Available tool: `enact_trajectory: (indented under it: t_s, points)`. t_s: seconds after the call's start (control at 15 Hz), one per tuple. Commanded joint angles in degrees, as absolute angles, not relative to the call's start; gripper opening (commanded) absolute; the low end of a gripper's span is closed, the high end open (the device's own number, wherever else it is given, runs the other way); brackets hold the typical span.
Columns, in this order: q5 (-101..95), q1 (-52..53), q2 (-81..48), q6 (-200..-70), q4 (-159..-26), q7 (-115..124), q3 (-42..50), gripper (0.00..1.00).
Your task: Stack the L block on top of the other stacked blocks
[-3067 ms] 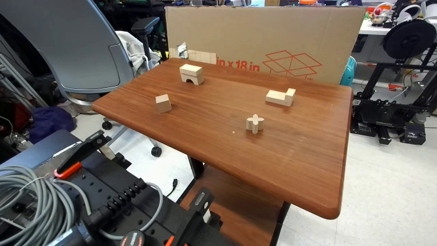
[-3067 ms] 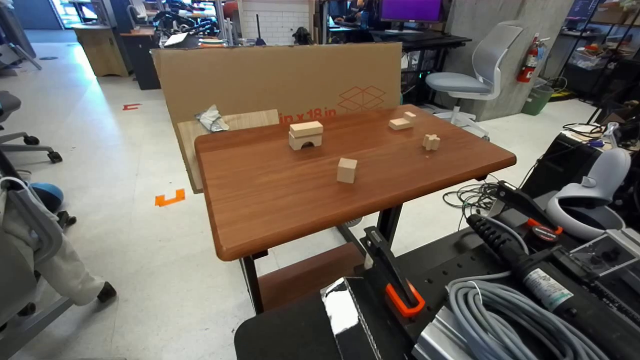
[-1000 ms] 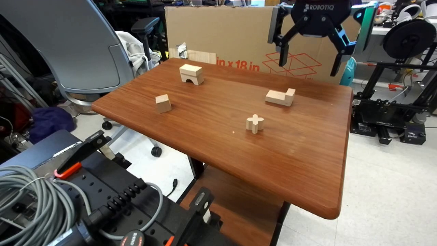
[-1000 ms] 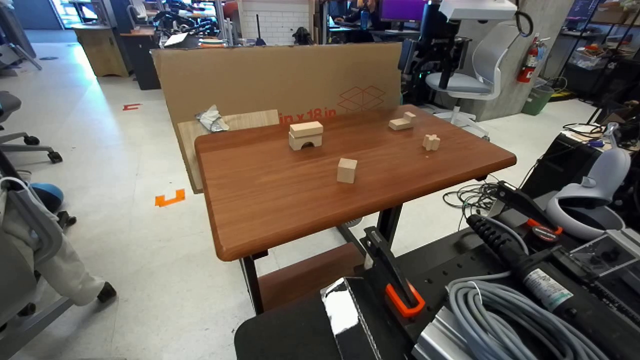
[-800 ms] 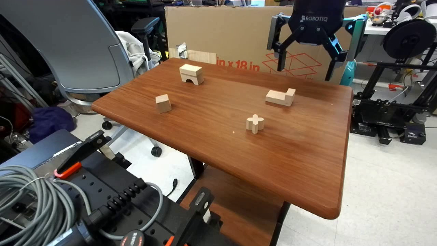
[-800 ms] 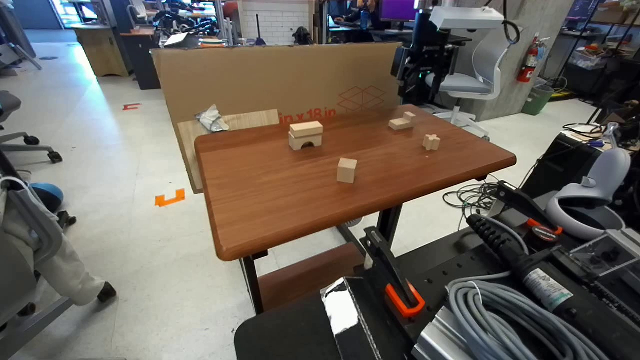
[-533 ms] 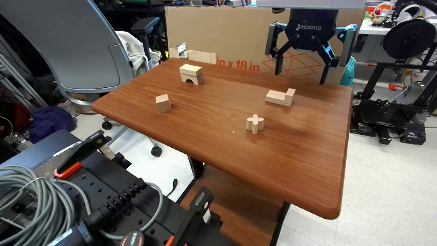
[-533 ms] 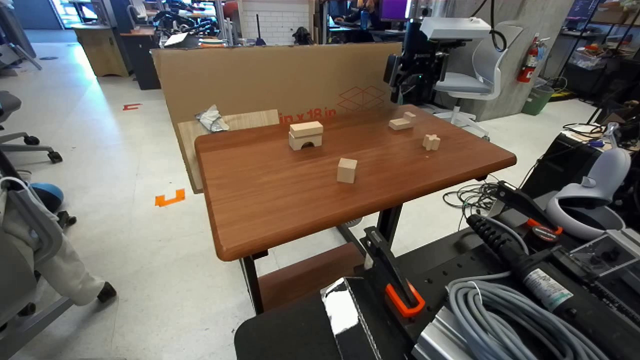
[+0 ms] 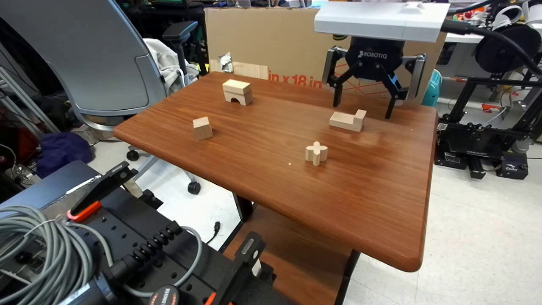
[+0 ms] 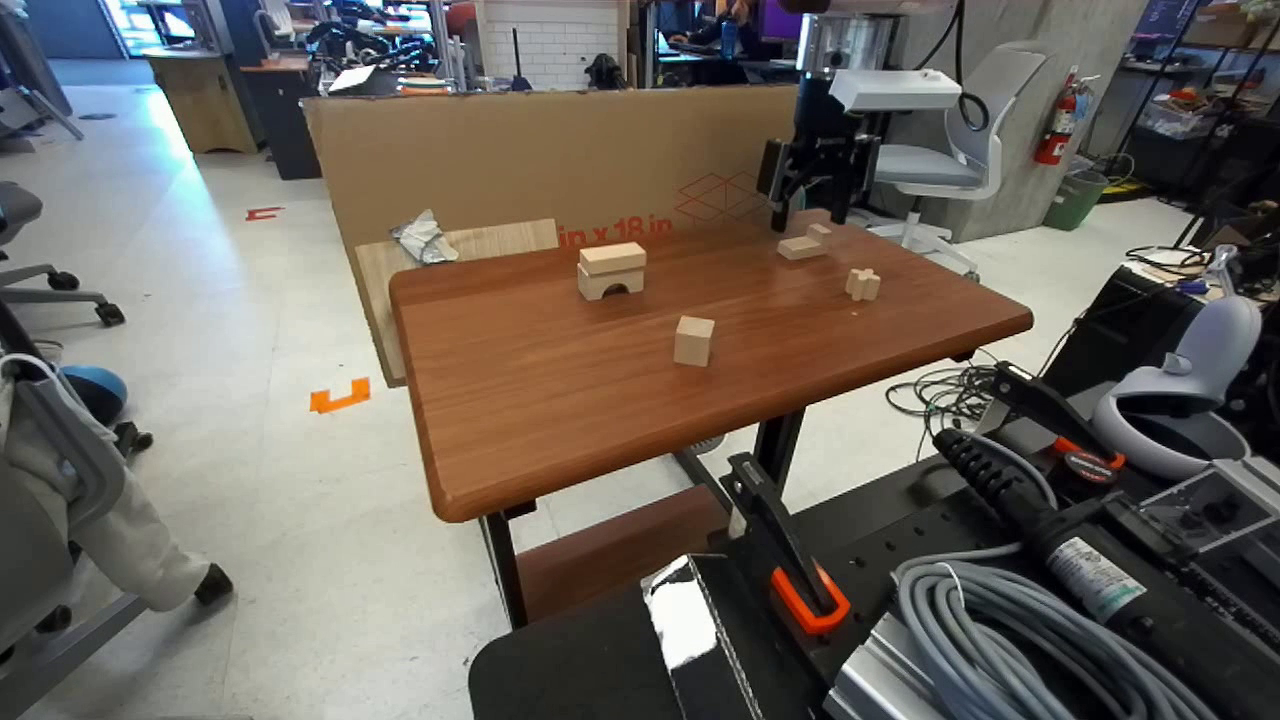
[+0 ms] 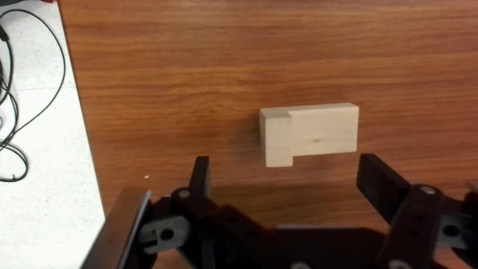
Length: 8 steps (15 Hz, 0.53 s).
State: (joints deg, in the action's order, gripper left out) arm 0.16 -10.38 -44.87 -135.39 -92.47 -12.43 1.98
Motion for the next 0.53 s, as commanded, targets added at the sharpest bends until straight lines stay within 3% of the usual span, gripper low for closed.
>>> enact_trajectory:
  t_s: [0.0,0.13,0.47]
  points:
    - [0.92,-11.67,-44.50,-134.78,-92.41,-15.61,0.15,0.99]
    - [1.25,-12.00,-44.07,-134.43,-92.82,-16.45,-0.27,0.74]
    - [2.46,-13.33,-42.72,-134.38,-94.20,-17.51,-0.97,0.37]
